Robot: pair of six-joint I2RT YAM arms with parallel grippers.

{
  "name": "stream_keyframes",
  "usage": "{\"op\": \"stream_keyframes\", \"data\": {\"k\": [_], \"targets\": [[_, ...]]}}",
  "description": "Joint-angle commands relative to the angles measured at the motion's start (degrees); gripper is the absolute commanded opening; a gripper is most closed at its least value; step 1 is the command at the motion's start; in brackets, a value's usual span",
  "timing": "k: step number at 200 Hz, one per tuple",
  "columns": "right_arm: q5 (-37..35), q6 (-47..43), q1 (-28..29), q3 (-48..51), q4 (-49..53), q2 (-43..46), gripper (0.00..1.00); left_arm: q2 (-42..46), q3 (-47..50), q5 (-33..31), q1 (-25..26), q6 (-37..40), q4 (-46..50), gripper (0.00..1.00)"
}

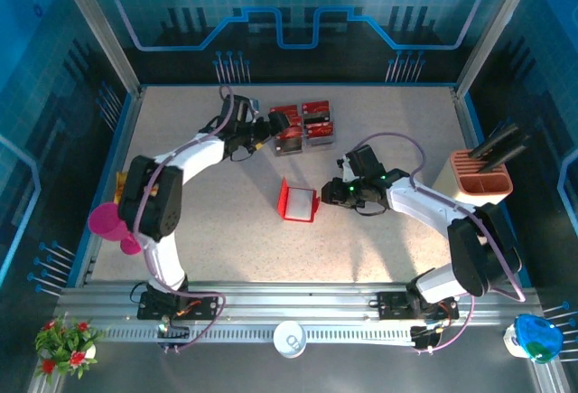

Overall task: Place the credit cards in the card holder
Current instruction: Move the storage box to the top-center of the table, then flip over the card slot on the card holder.

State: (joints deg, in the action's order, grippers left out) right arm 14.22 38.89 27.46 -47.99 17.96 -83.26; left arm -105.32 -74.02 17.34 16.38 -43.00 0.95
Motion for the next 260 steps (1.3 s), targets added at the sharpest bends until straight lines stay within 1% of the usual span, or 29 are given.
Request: {"op": "stream_keyframes", "data": {"k": [1,29,50,68,91,145,171,199,226,260], "targets": [[-0.3,-0.3,0.2,0.3,-1.3,-1.2,0.41,7.8,1.5,1.5,2.0,-3.5,1.8,0.99],[0.5,-0.2,0.2,0.2,-3.6,-3.8,0.46,11.8,2.8,1.0,8.0,-8.7,0.6,0.99],[0.4,0.1,0.3,0.1,-4.8,-5.2,0.46,13.0,5.4,-0.2,12.4,-13.9,-2.6,0.99],[0.9,0.7,0.3,-0.2,-6.0,-6.1,0.47,13.2,7.8,-0.8,15.1,-17.0,-5.2,0.99],[1.3,1.0,0.7,-0.5,-6.6,-7.3,0.47,13.7,11.0,-2.4,16.3,-18.0,-6.3,0.99],[1.8,1.9,1.3,-0.6,-8.3,-9.8,0.46,12.5,14.3,-1.1,16.3,-17.3,-6.4,0.99],[1.5,1.9,1.3,-0.6,-8.7,-11.0,0.42,11.7,15.3,-0.8,16.3,-16.4,-5.9,0.99],[1.5,1.5,1.1,-0.7,-8.7,-11.8,0.33,11.4,15.8,-1.2,16.3,-13.5,-2.9,0.99],[1.5,1.4,0.8,-0.3,-9.0,-12.1,0.23,11.9,15.9,-2.8,16.3,-9.4,1.7,0.99],[1.8,1.5,0.6,0.6,-9.5,-11.9,0.15,12.8,16.7,-5.4,16.3,-5.3,6.3,0.99]]}}
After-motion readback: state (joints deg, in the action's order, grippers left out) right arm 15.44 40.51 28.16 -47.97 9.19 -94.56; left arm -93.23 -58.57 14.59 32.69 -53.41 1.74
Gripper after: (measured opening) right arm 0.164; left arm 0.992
